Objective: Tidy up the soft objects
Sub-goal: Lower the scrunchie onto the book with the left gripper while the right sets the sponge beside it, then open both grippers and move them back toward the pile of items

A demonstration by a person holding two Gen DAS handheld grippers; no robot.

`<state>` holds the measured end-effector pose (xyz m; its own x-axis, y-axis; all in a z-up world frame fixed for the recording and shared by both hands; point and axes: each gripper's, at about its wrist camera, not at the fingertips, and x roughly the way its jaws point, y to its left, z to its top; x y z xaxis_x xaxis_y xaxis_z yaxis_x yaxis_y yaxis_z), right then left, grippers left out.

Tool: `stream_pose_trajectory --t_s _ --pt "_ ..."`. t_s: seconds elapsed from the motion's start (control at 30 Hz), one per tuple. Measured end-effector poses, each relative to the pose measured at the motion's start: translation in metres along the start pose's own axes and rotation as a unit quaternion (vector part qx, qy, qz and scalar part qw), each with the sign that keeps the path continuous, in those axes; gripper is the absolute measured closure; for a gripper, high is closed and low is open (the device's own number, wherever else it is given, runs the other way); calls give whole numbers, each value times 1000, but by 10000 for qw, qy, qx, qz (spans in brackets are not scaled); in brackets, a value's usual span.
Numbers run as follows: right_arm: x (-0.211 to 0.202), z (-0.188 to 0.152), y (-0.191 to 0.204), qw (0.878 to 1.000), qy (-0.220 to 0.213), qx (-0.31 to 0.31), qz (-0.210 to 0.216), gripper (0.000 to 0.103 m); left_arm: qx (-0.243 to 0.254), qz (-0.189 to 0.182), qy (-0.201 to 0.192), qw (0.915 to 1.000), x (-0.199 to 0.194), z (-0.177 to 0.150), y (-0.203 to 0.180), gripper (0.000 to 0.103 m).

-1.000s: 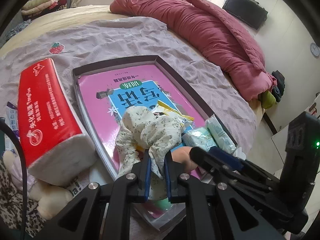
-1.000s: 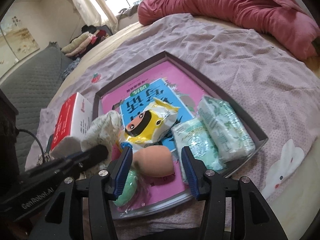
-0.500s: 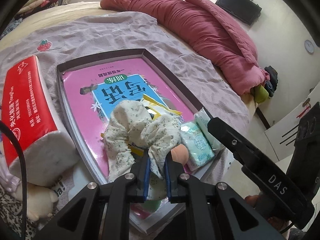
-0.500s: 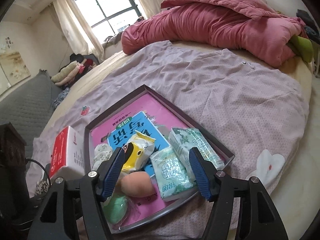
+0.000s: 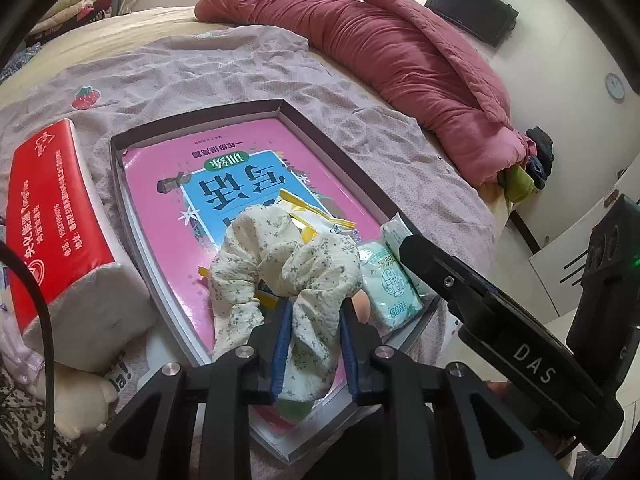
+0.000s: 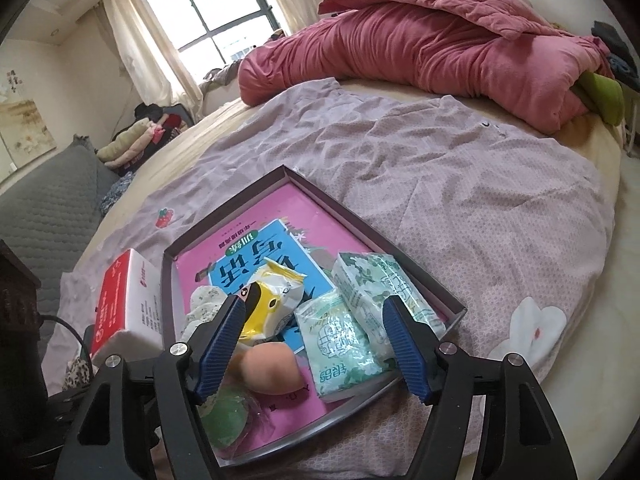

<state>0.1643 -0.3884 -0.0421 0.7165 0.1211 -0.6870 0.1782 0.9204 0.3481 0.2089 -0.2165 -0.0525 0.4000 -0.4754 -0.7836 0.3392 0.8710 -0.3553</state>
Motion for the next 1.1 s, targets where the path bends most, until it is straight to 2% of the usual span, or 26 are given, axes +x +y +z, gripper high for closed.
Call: stream_pose_trajectory --t_s 0.1,0.13,0.4,0.53,0.8,1.1 --pt "0 0 -1 10000 1 6 -18 30 21 43 -8 10000 -2 0 -1 64" --pt "0 0 -1 10000 -2 4 -17 30 24 51 -11 10000 -2 0 -2 63" --pt "0 0 -1 10000 -4 30 -31 30 44 135 -22 9999 -7 0 -3 62" --pt "-2 0 -4 9999 -51 120 -64 30 30 142 -36 9999 -11 -1 -1 58" --pt "-1 0 -11 9997 -29 235 -65 30 -96 -47 -129 9999 -29 -4 6 56" --pt "-3 0 -5 9999 -79 99 -82 30 -104 212 -333 9992 -52 -11 8 53"
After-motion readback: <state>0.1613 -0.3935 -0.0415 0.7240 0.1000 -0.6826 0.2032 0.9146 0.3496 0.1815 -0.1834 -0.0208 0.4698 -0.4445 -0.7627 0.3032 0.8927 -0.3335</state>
